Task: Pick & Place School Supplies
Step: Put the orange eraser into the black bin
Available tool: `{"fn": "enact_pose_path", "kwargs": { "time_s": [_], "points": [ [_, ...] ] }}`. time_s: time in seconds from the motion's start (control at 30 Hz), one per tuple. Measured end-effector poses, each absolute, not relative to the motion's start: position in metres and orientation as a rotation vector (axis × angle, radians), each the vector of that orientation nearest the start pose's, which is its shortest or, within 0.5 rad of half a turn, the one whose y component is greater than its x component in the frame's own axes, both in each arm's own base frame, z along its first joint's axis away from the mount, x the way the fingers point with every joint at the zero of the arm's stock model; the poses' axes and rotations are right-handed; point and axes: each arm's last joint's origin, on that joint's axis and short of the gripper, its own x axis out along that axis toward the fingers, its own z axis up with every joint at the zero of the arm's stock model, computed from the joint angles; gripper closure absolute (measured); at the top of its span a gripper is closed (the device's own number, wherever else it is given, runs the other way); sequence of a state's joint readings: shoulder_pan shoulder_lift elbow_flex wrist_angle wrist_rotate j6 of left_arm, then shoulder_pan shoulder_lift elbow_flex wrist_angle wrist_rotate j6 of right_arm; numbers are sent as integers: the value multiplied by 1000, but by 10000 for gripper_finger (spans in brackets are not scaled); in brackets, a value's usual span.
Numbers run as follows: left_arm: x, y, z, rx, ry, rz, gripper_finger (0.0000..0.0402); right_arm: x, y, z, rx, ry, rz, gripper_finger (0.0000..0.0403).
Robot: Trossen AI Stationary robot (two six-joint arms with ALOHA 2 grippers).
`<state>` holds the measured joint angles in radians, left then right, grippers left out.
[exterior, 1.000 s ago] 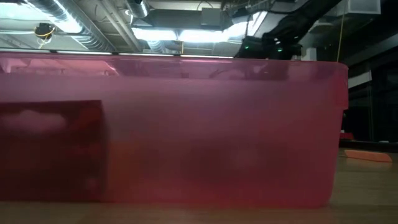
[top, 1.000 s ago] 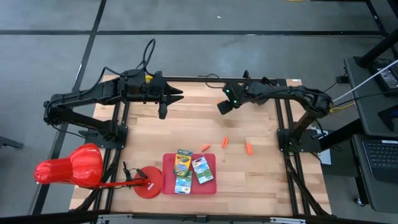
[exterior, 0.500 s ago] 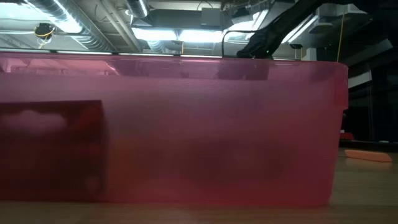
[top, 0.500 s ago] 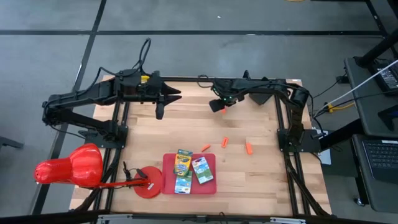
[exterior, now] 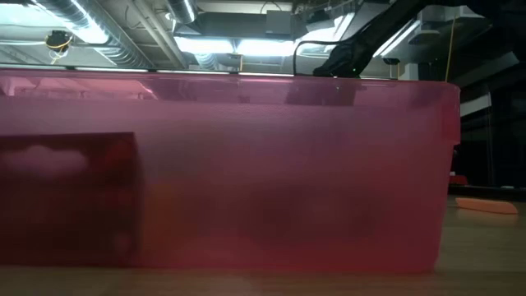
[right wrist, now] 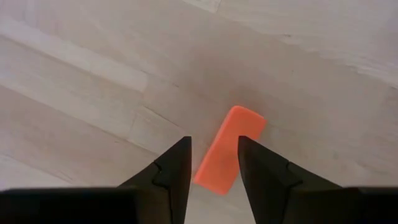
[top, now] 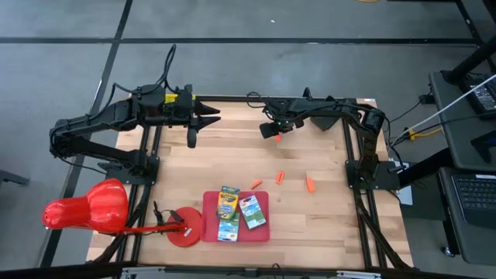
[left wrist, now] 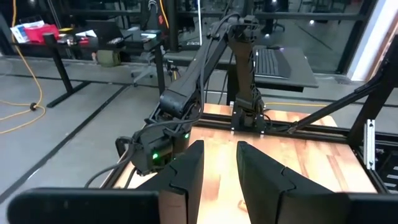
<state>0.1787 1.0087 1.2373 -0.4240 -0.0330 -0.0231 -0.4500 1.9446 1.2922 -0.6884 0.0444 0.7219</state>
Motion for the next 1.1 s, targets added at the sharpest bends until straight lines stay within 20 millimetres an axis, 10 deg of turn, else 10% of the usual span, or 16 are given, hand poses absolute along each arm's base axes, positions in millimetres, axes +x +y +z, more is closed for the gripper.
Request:
{"fn": "enact_pose_path", "kwargs": {
  "time_s": [1.1],
  "points": [
    [187, 35, 424, -46, 189, 215, 310, 319, -148, 132, 885, 1171, -878, 270]
  ]
}}
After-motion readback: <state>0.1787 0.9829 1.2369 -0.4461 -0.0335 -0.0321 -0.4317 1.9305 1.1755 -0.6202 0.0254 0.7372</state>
